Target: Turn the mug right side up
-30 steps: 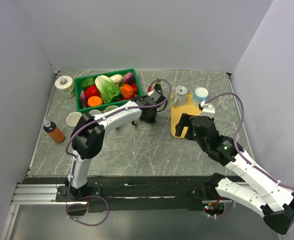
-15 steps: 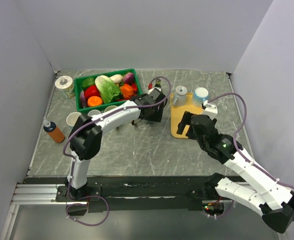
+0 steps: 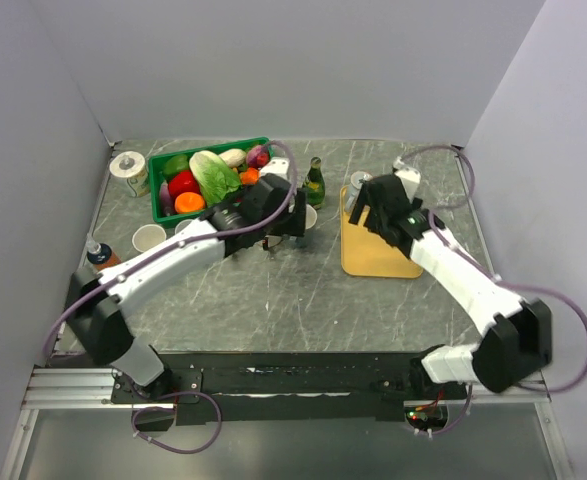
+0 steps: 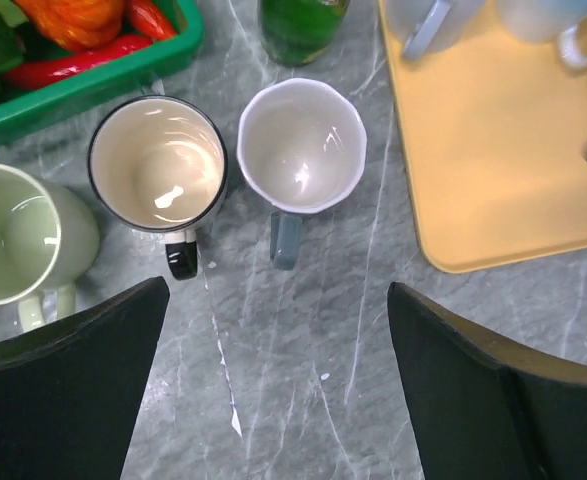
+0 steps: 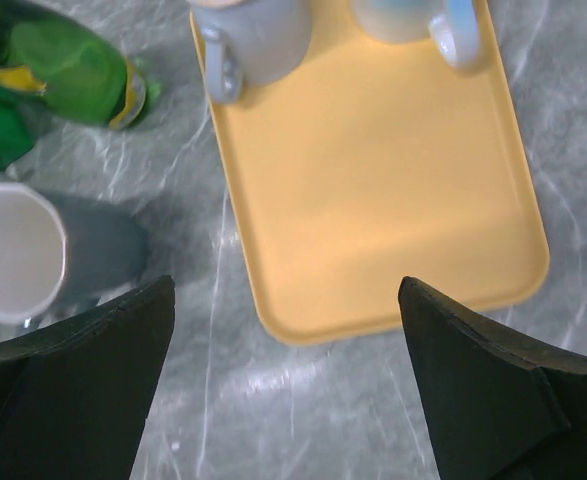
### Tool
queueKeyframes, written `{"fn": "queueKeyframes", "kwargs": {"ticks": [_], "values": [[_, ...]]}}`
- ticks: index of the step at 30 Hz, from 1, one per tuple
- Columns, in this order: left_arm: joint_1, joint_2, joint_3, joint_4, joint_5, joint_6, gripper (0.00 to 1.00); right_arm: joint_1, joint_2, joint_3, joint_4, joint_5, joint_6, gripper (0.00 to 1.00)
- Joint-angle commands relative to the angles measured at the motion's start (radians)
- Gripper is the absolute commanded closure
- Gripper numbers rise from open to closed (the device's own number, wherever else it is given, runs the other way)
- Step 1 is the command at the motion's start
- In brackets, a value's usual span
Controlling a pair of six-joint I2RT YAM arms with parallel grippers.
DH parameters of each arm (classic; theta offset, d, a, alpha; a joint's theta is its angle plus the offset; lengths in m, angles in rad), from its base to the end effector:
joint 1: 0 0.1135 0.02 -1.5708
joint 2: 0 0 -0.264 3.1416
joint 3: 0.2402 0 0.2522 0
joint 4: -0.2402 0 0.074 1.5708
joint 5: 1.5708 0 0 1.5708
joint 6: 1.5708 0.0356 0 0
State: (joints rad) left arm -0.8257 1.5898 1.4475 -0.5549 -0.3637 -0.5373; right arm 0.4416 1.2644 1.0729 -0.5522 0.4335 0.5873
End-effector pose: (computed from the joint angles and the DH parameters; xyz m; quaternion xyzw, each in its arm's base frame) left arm 0.2522 -0.2547 0.3332 0.0524 0.8929 -0.1348 0.4264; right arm 0.2510 0.1021 0.3055 0.1513 0.8856 0.0217 0.4386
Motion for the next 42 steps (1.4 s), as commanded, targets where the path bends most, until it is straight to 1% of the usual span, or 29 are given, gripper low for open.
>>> {"fn": "queueKeyframes", "kwargs": {"ticks": [1, 2, 4, 5, 7, 8, 10, 11, 15, 21, 29, 34, 38, 41, 42], "values": [[0.002, -0.158, -0.107, 0.154, -0.02, 0.016, 0.04, -0.018, 0.166, 0.174, 0.054, -0.01, -0.057, 0.05], [0.002, -0.183, -0.146, 0.168, -0.017, 0.014, 0.04, -0.021, 0.241, 0.241, 0.043, 0.007, -0.046, 0.1], [0.002, -0.249, -0.186, 0.21, -0.003, 0.028, 0.04, -0.024, 0.315, 0.31, 0.006, 0.016, -0.02, 0.14], [0.002, -0.267, -0.22, 0.219, 0.005, 0.03, 0.04, -0.027, 0.388, 0.382, -0.006, 0.014, -0.014, 0.2], [0.003, -0.321, -0.246, 0.23, 0.026, 0.039, 0.04, -0.034, 0.462, 0.459, -0.061, 0.01, 0.006, 0.23], [0.003, -0.338, -0.269, 0.23, 0.031, 0.039, 0.04, -0.037, 0.527, 0.523, -0.086, 0.016, 0.017, 0.25], [0.003, -0.381, -0.286, 0.222, 0.032, 0.036, 0.04, -0.046, 0.581, 0.567, -0.124, 0.017, 0.035, 0.27], [0.003, -0.393, -0.303, 0.217, 0.032, 0.031, 0.04, -0.05, 0.616, 0.588, -0.132, 0.02, 0.046, 0.29], [0.003, -0.461, -0.343, 0.214, 0.011, 0.011, 0.04, -0.058, 0.668, 0.588, -0.118, 0.024, 0.069, 0.37], [0.005, -0.494, -0.374, 0.202, 0.006, -0.006, 0.04, -0.073, 0.745, 0.602, -0.114, 0.03, 0.088, 0.42], [0.005, -0.513, -0.383, 0.19, 0.011, -0.018, 0.04, -0.104, 0.796, 0.61, -0.063, 0.013, 0.075, 0.45], [0.005, -0.522, -0.397, 0.19, 0.014, -0.033, 0.04, -0.113, 0.802, 0.611, -0.008, -0.032, 0.065, 0.46], [0.005, -0.527, -0.397, 0.181, 0.016, -0.043, 0.04, -0.115, 0.808, 0.638, -0.011, -0.055, 0.057, 0.5], [0.005, -0.533, -0.406, 0.182, 0.019, -0.047, 0.04, -0.115, 0.799, 0.624, 0.02, -0.065, 0.054, 0.49], [0.007, -0.534, -0.406, 0.182, 0.019, -0.049, 0.04, -0.118, 0.802, 0.625, 0.023, -0.068, 0.051, 0.48]]}}
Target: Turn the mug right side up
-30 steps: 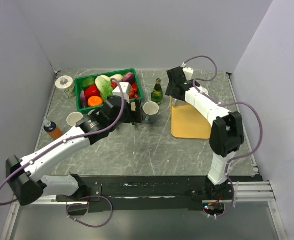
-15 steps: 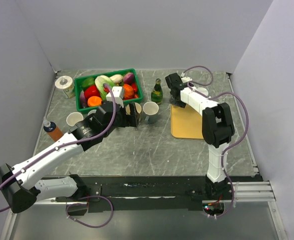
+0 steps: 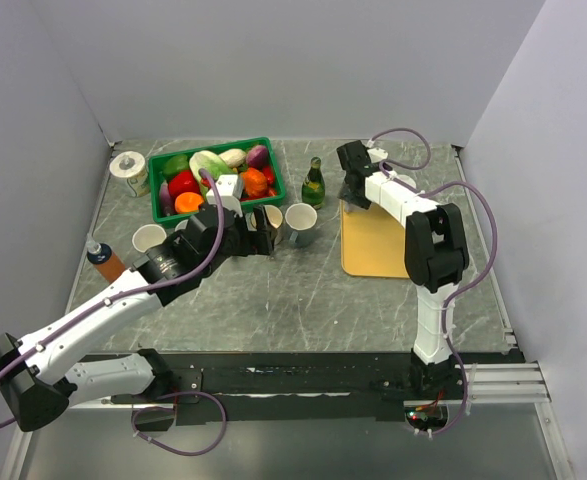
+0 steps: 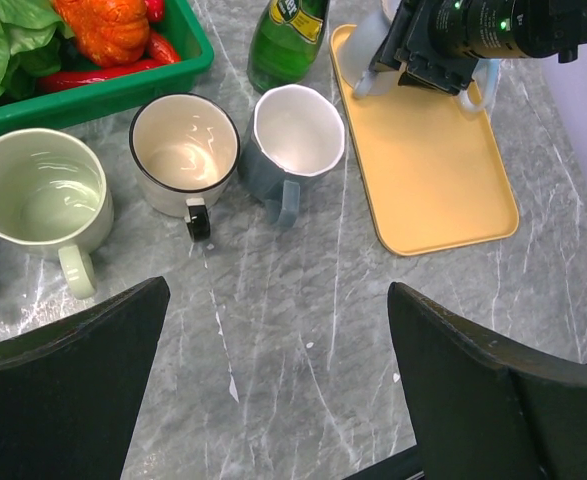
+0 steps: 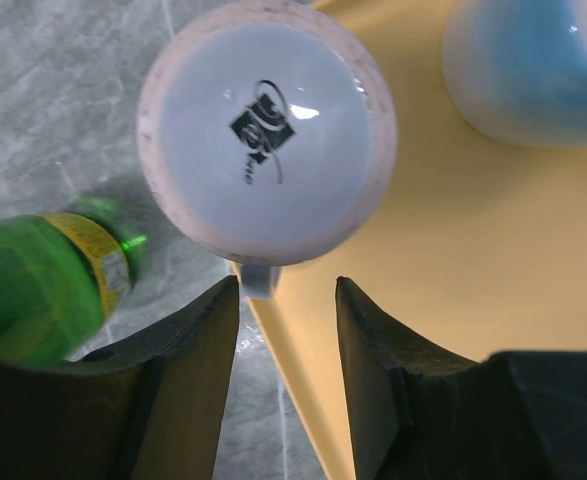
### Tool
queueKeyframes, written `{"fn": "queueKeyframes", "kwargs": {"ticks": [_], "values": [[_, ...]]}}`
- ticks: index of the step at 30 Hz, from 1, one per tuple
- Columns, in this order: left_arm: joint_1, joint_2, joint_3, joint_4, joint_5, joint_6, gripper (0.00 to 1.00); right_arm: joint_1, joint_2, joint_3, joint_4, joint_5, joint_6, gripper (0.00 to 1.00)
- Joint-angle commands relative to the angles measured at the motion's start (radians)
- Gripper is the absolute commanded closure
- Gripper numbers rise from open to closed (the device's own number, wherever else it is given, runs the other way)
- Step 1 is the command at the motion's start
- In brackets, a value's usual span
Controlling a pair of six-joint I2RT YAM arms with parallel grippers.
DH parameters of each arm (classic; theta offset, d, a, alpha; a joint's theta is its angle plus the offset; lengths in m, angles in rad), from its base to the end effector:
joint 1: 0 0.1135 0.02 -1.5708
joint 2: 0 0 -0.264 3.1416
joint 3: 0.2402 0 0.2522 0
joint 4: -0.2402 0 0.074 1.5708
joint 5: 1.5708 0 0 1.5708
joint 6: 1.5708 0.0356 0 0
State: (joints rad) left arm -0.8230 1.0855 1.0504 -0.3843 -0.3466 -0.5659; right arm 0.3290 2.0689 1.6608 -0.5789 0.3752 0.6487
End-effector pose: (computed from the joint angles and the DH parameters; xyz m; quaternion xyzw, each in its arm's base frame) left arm 0.1734 -0.1692 0.3546 0.0128 0.8315 -0.2321 0.5046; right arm 0.4337 0.1343 0.2139 0.2028 0.9204 -0.0249 0.3335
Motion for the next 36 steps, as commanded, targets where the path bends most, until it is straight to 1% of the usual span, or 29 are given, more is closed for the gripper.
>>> {"fn": "queueKeyframes", "kwargs": {"ticks": [1, 2, 5, 6, 8, 14, 18, 21, 24, 26, 27, 29, 30, 32, 36], "values": [[0.004, -0.03, -0.01, 0.012, 0.001, -0.022, 0.04, -0.004, 0.003, 0.039, 0.053, -0.022, -0.023, 0.44], [0.004, -0.03, -0.01, 0.009, 0.003, -0.022, 0.04, -0.007, 0.007, 0.048, 0.053, -0.022, -0.027, 0.41], [0.004, -0.027, -0.01, 0.005, 0.0, -0.026, 0.04, -0.013, 0.039, 0.094, 0.027, 0.002, -0.023, 0.38], [0.004, -0.027, -0.012, 0.007, 0.001, -0.025, 0.04, -0.016, 0.051, 0.112, -0.008, 0.01, -0.014, 0.38], [0.004, -0.026, -0.009, 0.007, 0.003, -0.028, 0.04, -0.025, 0.076, 0.14, -0.025, 0.011, -0.008, 0.38], [0.005, -0.015, -0.007, 0.002, 0.009, -0.031, 0.04, -0.028, 0.068, 0.108, 0.01, 0.01, 0.019, 0.41], [0.005, -0.016, -0.009, -0.004, 0.015, -0.04, 0.04, -0.03, 0.088, 0.128, -0.013, 0.03, 0.023, 0.44], [0.005, -0.018, -0.012, -0.004, 0.017, -0.048, 0.04, -0.03, 0.092, 0.122, -0.009, 0.036, 0.023, 0.48], [0.005, -0.019, -0.013, -0.005, 0.018, -0.052, 0.04, -0.03, 0.097, 0.122, -0.013, 0.042, 0.025, 0.61], [0.005, -0.021, -0.012, -0.005, 0.029, -0.049, 0.04, -0.031, 0.097, 0.114, -0.004, 0.028, 0.014, 0.66], [0.005, -0.022, -0.013, -0.002, 0.034, -0.049, 0.04, -0.031, 0.094, 0.111, 0.002, 0.015, 0.009, 0.72], [0.005, -0.032, -0.021, 0.008, 0.047, -0.045, 0.04, -0.033, 0.085, 0.088, 0.02, -0.005, 0.003, 0.81], [0.005, -0.035, -0.024, 0.01, 0.05, -0.045, 0.04, -0.033, 0.077, 0.077, 0.025, -0.012, 0.002, 0.91], [0.005, -0.041, -0.03, 0.016, 0.064, -0.045, 0.04, -0.033, 0.073, 0.074, 0.03, -0.021, -0.006, 1.0], [0.005, -0.045, -0.038, 0.027, 0.087, -0.042, 0.04, -0.034, 0.056, 0.06, 0.031, -0.022, -0.021, 1.0]]}}
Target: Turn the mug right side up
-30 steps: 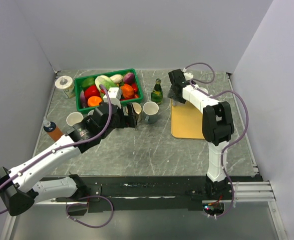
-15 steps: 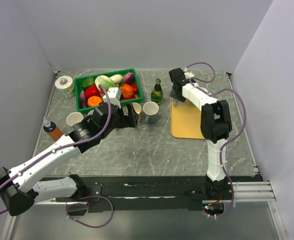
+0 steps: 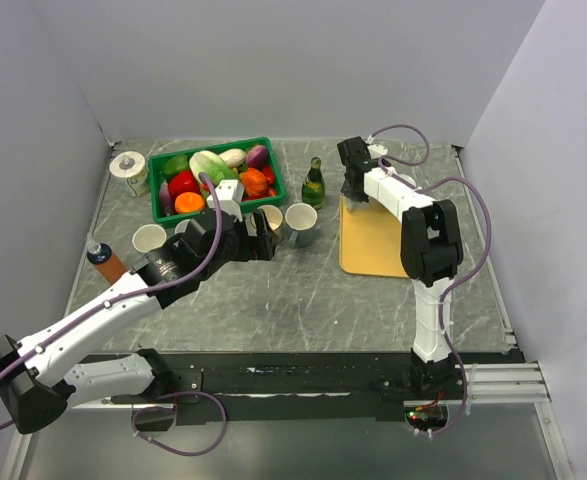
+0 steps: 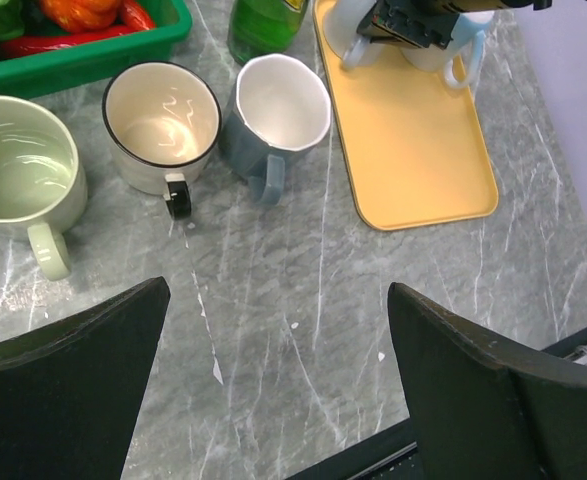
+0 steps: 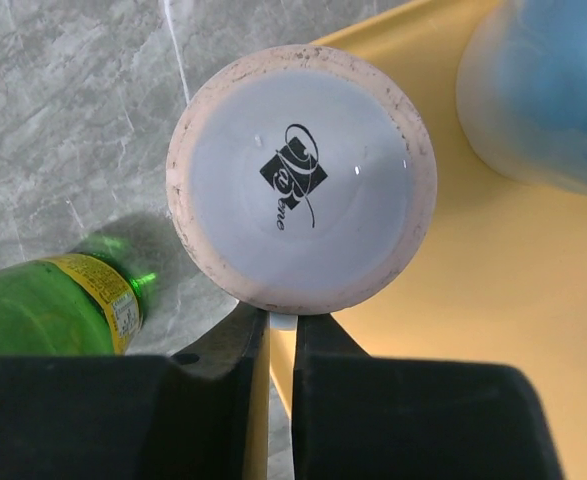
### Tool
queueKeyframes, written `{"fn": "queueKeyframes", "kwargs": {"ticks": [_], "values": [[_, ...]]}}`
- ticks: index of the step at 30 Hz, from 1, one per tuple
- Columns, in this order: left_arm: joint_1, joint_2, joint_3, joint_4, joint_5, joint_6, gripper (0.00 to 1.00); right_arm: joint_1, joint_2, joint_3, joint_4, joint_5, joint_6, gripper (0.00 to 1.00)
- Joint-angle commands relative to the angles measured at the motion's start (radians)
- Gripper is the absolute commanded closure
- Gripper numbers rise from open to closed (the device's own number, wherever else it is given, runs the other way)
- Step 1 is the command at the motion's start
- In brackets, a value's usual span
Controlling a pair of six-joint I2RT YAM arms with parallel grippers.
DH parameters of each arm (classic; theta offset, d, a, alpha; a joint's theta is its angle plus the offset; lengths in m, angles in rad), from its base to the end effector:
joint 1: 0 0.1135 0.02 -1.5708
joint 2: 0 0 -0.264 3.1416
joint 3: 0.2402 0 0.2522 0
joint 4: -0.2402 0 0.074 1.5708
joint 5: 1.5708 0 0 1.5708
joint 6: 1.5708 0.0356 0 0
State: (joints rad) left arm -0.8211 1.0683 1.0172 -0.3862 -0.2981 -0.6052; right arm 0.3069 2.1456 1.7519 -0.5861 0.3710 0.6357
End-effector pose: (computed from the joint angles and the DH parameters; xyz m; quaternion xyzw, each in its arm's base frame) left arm 0.1701 -0.1674 0.3465 0.0106 0.8380 -0.2526 0.4835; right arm 0.4543 0.1304 0.2075 0.2069 0.9188 -0.0273 0.3351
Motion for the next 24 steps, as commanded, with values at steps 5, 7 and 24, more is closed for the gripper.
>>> {"fn": "queueKeyframes", "kwargs": {"ticks": [5, 7, 24], "values": [[0.004, -0.03, -0.012, 0.035, 0.051, -0.001, 0.04, -0.012, -0.119, -0.109, 0.083, -0.044, -0.022, 1.0], [0.004, -0.028, -0.014, 0.04, 0.054, -0.002, 0.04, -0.014, -0.154, -0.152, 0.101, -0.061, -0.027, 1.0], [0.004, -0.001, -0.06, 0.115, 0.137, -0.024, 0.04, -0.032, -0.599, -0.629, 0.232, -0.346, 0.01, 1.0]]}}
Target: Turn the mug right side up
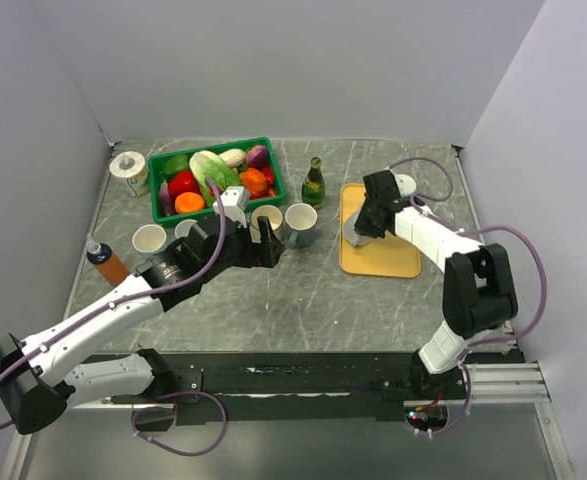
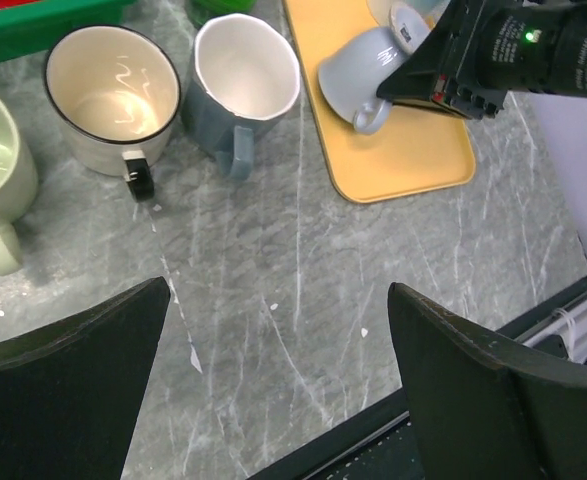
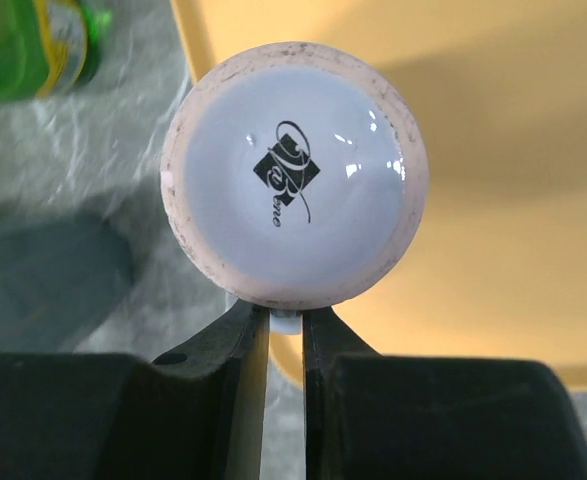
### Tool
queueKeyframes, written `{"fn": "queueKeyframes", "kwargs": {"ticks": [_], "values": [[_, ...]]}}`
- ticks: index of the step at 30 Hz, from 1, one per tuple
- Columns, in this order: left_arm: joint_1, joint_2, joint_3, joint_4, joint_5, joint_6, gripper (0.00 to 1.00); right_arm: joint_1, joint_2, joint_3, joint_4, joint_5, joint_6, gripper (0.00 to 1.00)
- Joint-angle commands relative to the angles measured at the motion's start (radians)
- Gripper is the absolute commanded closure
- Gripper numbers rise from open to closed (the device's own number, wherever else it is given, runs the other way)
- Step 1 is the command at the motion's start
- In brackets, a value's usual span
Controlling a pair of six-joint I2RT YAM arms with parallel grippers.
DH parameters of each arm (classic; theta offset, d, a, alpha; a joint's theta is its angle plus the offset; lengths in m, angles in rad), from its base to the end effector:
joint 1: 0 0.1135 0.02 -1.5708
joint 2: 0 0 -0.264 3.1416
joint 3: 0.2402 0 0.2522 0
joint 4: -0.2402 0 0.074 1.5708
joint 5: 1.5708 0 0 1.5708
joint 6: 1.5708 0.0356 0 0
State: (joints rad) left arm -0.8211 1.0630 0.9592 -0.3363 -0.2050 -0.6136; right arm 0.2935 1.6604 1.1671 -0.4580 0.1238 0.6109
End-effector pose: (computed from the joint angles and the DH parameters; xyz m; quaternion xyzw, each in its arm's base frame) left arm 0.1688 -0.1707 0.3321 0.0325 0.8411 -0.2852 0.4584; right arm 0.3375 0.0974 0.2243 0.1689 0.9357 0.0799 0.2994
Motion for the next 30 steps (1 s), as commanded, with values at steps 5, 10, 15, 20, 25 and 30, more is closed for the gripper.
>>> {"fn": "queueKeyframes", "kwargs": {"ticks": [5, 10, 15, 20, 25, 30], "values": [[0.004, 0.011, -0.014, 0.089, 0.088, -0.035, 0.04, -0.054, -0.235, -0.199, 0.179, -0.272, 0.105, 1.0], [0.004, 0.025, -0.022, 0.117, 0.134, -0.06, 0.04, -0.077, -0.364, -0.29, 0.231, -0.383, 0.148, 1.0], [0.004, 0.044, -0.039, 0.155, 0.177, -0.094, 0.04, -0.088, -0.497, -0.392, 0.286, -0.487, 0.2, 1.0], [0.004, 0.061, -0.05, 0.233, 0.259, -0.123, 0.04, -0.09, -0.64, -0.487, 0.514, -0.671, 0.288, 1.0], [0.002, 0.069, -0.069, 0.329, 0.373, -0.17, 0.04, -0.085, -0.706, -0.549, 0.748, -0.759, 0.407, 1.0], [0.0, 0.066, -0.112, 0.52, 0.455, -0.221, 0.04, -0.068, -0.737, -0.583, 0.938, -0.796, 0.532, 1.0]]}}
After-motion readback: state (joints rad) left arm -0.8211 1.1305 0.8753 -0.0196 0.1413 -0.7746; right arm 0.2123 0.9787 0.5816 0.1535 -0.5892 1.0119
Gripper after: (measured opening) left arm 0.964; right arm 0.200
